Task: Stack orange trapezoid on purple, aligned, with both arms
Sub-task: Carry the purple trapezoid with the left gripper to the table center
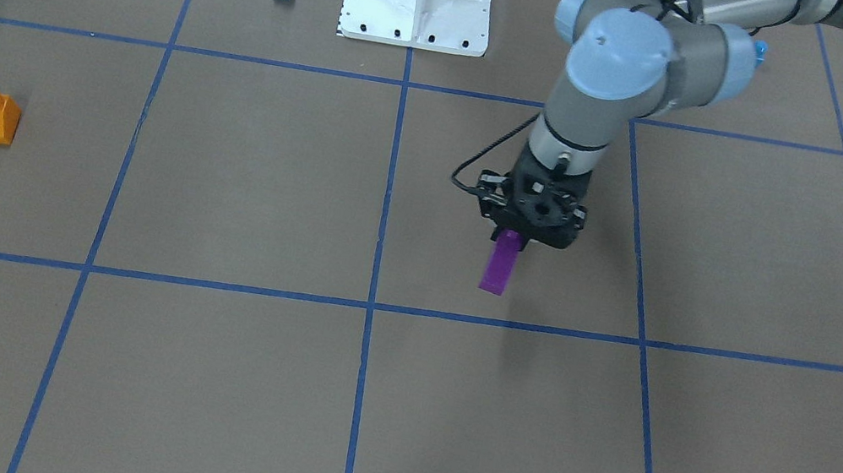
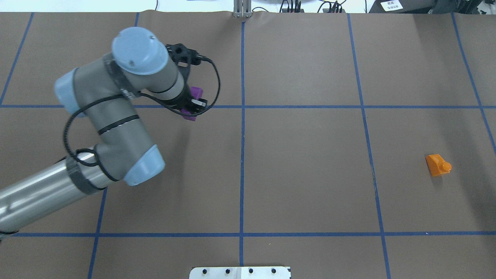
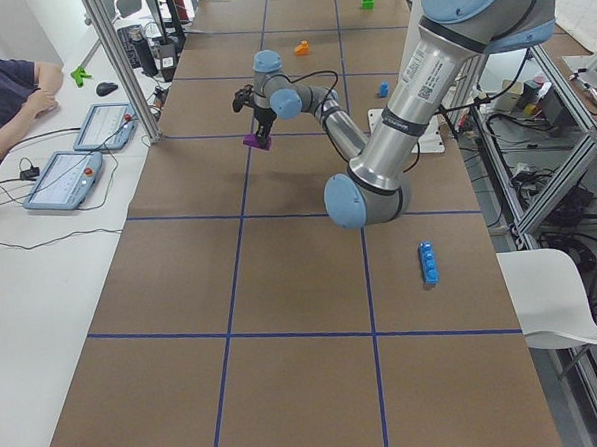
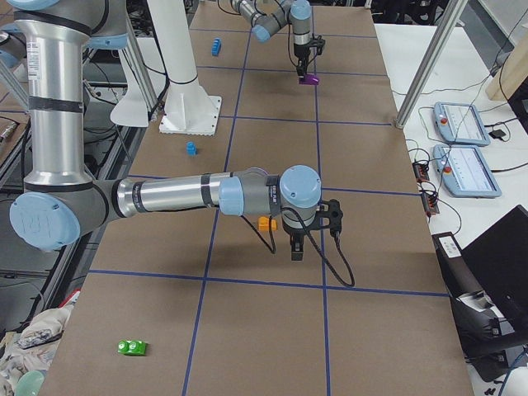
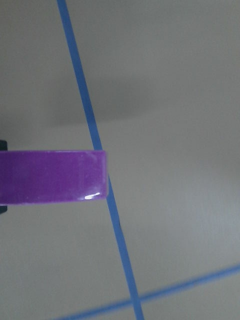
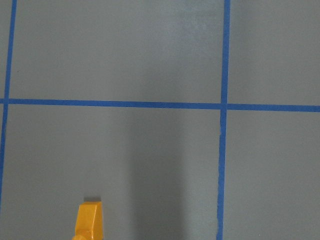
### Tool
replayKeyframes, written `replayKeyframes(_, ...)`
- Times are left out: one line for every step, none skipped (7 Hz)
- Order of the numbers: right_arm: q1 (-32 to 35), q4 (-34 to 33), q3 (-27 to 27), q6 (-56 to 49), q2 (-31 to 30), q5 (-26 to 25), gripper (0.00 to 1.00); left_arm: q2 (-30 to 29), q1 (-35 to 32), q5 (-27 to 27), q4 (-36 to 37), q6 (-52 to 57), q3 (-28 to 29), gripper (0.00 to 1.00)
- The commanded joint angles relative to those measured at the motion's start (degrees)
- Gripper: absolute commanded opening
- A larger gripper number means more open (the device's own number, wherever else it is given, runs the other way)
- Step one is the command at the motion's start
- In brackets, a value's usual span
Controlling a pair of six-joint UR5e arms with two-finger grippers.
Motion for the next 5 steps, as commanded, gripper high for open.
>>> replayKeyframes(-1.10, 0.00, 0.04, 0.19, 0.12, -0.11, 1.00, -11.45, 5.09, 1.49, -4.19, -0.02, 14.01, 0.00)
replayKeyframes(-1.19, 0.00, 0.04, 0.46, 0.12, -0.11, 1.00, -11.73, 6.50, 4.19, -7.45, 0.15, 17.28, 0.00)
replayKeyframes(-1.11, 0.00, 0.04, 0.55, 0.12, -0.02, 1.00, -13.56, 6.60, 4.47, -8.61, 0.42, 20.79, 0.00)
replayKeyframes(-1.19, 0.00, 0.04, 0.55, 0.12, 0.06, 1.00, -14.37, 6.87, 4.48, -8.62, 2.33, 22.22, 0.00)
replayKeyframes(-1.19, 0.00, 0.04, 0.55, 0.12, 0.24, 1.00, -14.46, 6.96, 4.48, -8.45, 2.35, 22.84, 0.00)
